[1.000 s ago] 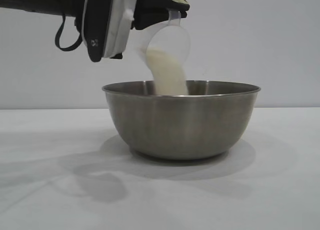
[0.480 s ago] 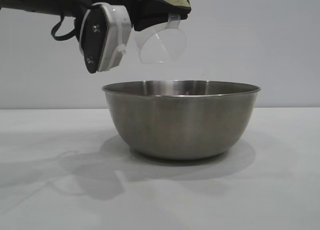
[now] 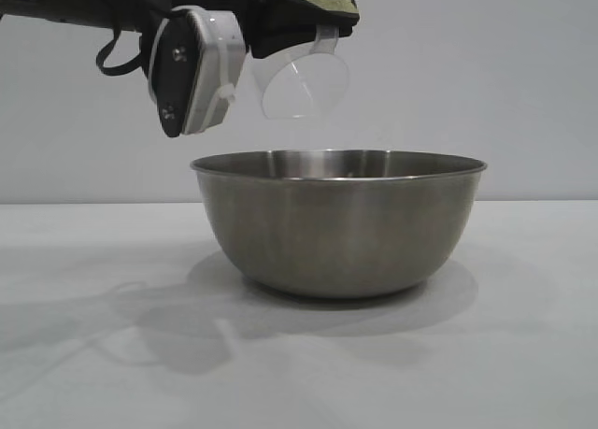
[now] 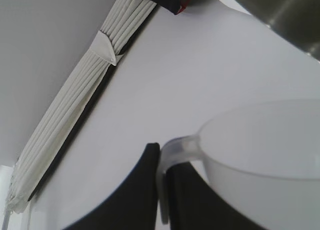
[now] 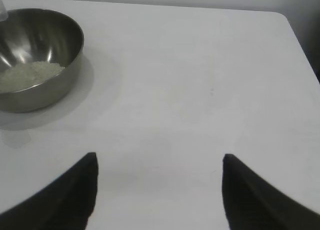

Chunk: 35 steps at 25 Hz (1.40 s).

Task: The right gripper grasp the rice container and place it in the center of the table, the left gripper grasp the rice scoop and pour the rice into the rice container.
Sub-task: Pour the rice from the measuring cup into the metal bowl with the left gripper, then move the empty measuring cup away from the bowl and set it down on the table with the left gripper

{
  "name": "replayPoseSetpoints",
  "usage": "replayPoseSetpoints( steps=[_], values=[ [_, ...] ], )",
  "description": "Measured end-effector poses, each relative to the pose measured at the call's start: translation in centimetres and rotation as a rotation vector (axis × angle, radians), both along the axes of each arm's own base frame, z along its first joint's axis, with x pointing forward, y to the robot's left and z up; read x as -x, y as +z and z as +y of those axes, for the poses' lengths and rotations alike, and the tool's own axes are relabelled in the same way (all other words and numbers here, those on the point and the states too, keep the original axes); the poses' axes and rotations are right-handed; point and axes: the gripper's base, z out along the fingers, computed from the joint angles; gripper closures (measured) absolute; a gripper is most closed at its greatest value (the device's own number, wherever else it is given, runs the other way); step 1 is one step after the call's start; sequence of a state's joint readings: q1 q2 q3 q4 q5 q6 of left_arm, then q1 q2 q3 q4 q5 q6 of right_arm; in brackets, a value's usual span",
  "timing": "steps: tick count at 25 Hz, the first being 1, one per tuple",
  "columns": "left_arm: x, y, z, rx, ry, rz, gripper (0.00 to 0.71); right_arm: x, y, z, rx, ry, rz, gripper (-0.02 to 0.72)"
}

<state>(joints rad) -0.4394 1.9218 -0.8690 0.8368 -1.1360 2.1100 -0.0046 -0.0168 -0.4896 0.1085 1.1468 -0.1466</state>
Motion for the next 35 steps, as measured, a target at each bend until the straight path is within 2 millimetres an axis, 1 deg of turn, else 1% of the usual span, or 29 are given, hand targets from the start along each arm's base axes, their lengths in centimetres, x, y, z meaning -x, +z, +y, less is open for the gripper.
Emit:
replayPoseSetpoints(
  steps=[10,12,15,18,21,25,29,31,33,35],
  values=[
    [0.0,0.0,0.0,0.01,0.005,0.019,0.71,0.0,0.0,0.0,0.0,0.0,0.0,0.255],
    [-0.2,0.1,0.1,0.032,0.018,0.054,0.71,0.0,0.0,0.0,0.0,0.0,0.0,0.255],
    [-0.6,0.3,0.3,0.116,0.068,0.178,0.71,0.0,0.0,0.0,0.0,0.0,0.0,0.255],
    [-1.4,0.6,0.7,0.263,0.153,0.357,0.71,0.0,0.0,0.0,0.0,0.0,0.0,0.255],
    [-2.4,1.1,1.6,0.46,0.266,0.532,0.71,0.0,0.0,0.0,0.0,0.0,0.0,0.255],
    [-3.5,1.4,2.7,0.737,0.366,0.761,0.71,0.0,0.0,0.0,0.0,0.0,0.0,0.255],
    [-4.4,1.5,4.1,1.079,0.43,0.993,0.71,0.0,0.0,0.0,0.0,0.0,0.0,0.255],
    [-4.8,1.7,4.9,1.276,0.445,1.095,0.71,0.0,0.0,0.0,0.0,0.0,0.0,0.255],
    [-5.0,1.7,5.7,1.447,0.456,1.16,0.71,0.0,0.0,0.0,0.0,0.0,0.0,0.255],
    [-5.1,1.5,6.4,1.582,0.468,1.203,0.71,0.0,0.0,0.0,0.0,0.0,0.0,0.255]
  ],
)
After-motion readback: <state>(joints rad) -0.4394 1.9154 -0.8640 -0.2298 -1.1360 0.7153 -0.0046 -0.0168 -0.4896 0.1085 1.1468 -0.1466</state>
